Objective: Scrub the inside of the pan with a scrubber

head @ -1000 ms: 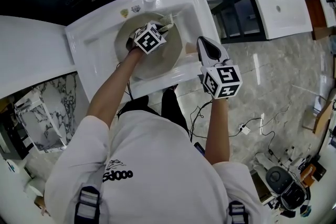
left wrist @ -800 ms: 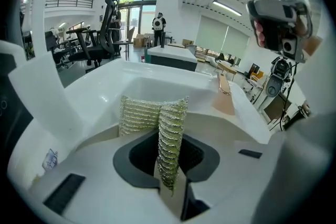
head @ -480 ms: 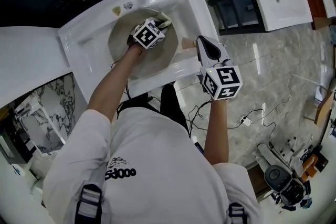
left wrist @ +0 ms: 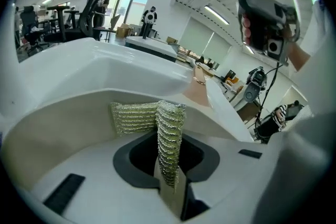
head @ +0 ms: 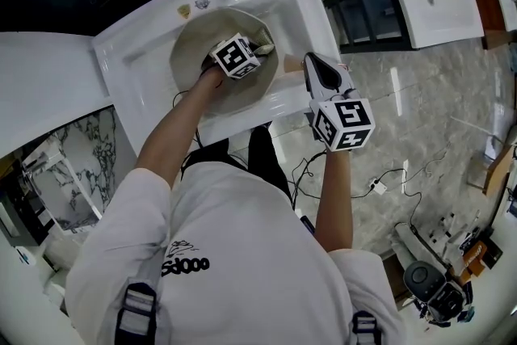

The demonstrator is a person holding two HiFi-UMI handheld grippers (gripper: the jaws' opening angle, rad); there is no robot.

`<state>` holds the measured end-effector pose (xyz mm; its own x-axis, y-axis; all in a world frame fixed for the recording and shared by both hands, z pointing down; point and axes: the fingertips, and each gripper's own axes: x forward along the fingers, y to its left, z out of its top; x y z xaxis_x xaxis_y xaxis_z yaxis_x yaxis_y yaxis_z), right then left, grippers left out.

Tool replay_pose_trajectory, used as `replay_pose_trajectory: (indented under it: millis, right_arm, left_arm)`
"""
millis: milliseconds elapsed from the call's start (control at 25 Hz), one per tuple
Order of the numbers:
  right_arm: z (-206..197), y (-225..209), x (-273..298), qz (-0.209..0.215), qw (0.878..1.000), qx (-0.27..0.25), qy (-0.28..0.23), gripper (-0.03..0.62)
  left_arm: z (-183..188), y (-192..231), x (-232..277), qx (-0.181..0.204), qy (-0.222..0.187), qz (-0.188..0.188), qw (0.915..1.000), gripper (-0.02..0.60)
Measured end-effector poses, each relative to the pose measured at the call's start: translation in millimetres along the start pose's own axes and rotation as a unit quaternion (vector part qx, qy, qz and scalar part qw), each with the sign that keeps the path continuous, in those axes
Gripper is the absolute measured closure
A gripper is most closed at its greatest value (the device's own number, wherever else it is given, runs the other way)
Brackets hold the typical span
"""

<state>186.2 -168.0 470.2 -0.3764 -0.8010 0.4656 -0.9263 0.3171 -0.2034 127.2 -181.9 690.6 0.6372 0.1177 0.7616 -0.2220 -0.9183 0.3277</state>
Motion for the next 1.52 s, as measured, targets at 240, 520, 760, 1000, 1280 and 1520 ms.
replay_pose_trajectory:
  millis: [240,520,760,1000,1280,1520]
  right_arm:
    - [0,5,0,0.002,1.000,0.003,-0.001,0.585]
    - [2,14,-2,0.010,1.000,-0.002,-0.004,0.585]
    - [0,22,0,0.018,1.000,-0.005,-0.003,0.585]
    - [-5,26,2,0.021,1.000,-0.003,0.002,0.585]
    - [-11,32,5,0.026,1.000,0.000,0.009,0.585]
    - [-12,21,6,0.006,1.000,0.017,0.005,0.585]
  left_arm:
    - [-6,-35,2,0.023,0.005,-0.056,0.9982,0.515]
    - [-16,-72,-8,0.084,0.019,-0.111,0.9901,0.515]
    - [-30,-97,-23,0.097,0.013,-0.176,0.9794,0.515]
    - [-49,-116,-39,0.093,0.032,-0.239,0.9660,0.515]
    - [-53,-118,-41,0.084,0.040,-0.259,0.9614,0.515]
    - [-66,-106,-30,0.098,0.072,-0.227,0.9662,0.515]
